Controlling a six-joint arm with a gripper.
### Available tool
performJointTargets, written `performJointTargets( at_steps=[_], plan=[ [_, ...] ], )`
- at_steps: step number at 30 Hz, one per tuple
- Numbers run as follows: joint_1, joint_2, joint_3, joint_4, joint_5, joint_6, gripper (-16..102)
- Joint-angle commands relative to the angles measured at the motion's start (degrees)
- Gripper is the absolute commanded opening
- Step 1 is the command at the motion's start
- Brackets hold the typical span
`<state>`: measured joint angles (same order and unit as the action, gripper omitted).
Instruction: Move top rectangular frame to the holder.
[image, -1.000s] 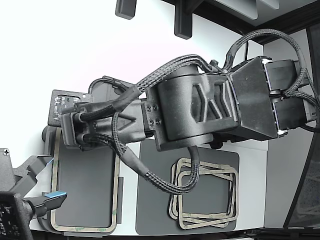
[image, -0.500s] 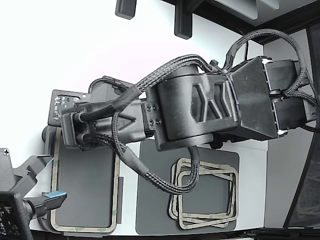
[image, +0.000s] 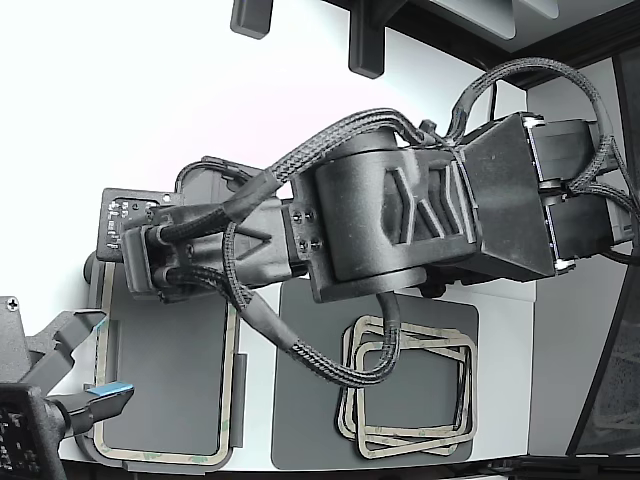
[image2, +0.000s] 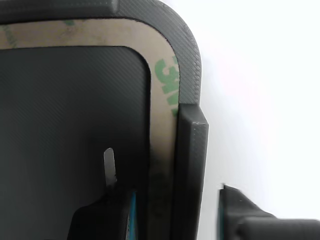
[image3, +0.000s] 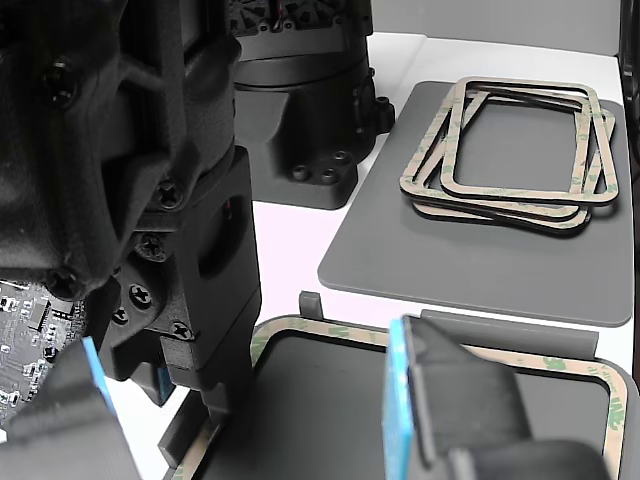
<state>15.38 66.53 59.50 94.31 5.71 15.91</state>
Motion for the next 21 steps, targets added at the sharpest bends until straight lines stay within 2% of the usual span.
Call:
performJointTargets(
  at_steps=[1, 13, 17, 21],
  plan=[
    [-0.4, 1.5, -1.5, 0.4, -0.1, -0.2, 98],
    [-1.8, 10.4, 3.3, -0.9, 3.6, 6.0, 100],
    [-3.8, 19.2, 12.8, -8.6, 3.9, 3.0, 100],
    [-6.9, 31.9, 27.9, -19.8, 1.8, -8.6, 100]
  ],
)
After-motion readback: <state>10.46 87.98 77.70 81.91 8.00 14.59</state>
